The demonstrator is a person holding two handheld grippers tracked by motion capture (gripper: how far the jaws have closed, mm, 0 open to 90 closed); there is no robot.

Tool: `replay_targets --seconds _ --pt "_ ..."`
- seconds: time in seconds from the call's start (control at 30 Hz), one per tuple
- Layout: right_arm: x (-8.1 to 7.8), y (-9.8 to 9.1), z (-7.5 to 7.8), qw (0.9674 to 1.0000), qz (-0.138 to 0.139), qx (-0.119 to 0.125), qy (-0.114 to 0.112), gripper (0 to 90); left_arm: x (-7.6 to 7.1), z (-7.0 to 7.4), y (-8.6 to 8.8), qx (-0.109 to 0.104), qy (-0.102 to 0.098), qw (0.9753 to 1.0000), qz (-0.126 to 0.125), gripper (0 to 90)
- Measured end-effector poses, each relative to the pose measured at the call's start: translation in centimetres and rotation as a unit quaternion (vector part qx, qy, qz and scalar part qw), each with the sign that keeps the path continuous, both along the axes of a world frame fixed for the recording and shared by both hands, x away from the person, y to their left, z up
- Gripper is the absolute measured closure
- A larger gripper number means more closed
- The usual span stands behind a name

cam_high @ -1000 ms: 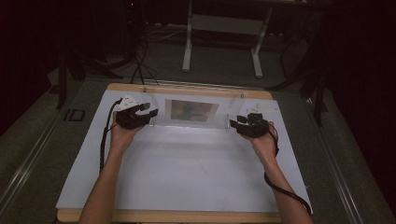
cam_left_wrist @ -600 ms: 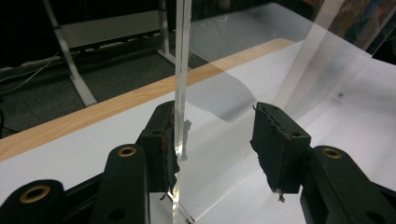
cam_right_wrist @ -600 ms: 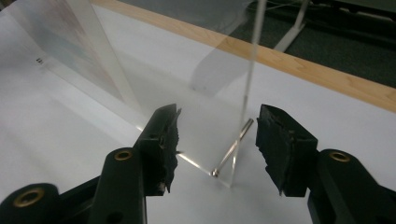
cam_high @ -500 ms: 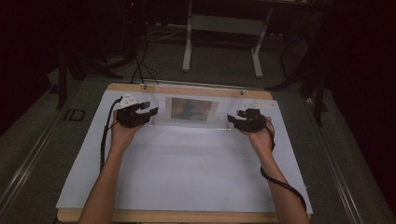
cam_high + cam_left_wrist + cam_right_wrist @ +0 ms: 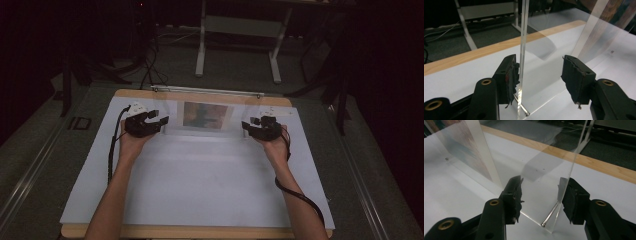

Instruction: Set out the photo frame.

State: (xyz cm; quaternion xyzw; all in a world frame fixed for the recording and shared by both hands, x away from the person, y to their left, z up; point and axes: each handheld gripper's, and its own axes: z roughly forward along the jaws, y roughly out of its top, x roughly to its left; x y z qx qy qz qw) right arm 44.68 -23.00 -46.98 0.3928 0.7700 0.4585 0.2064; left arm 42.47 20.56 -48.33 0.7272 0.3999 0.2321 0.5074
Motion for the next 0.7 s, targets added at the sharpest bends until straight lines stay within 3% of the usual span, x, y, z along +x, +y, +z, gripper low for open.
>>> replay_targets --seconds 0.37,0.7 --pt "0.1 -0.1 -0.2 0.9999 0.006 -0.002 -0.008 53.3 1.2 -0.4 -1.0 -0.013 0.006 0.9999 -0.005 35.6" --pt "0.3 0.1 -0.3 0.9999 0.001 -0.008 -0.012 53.7 1.4 -0.8 -1.7 -0.005 0.006 1.0 0.0 36.9"
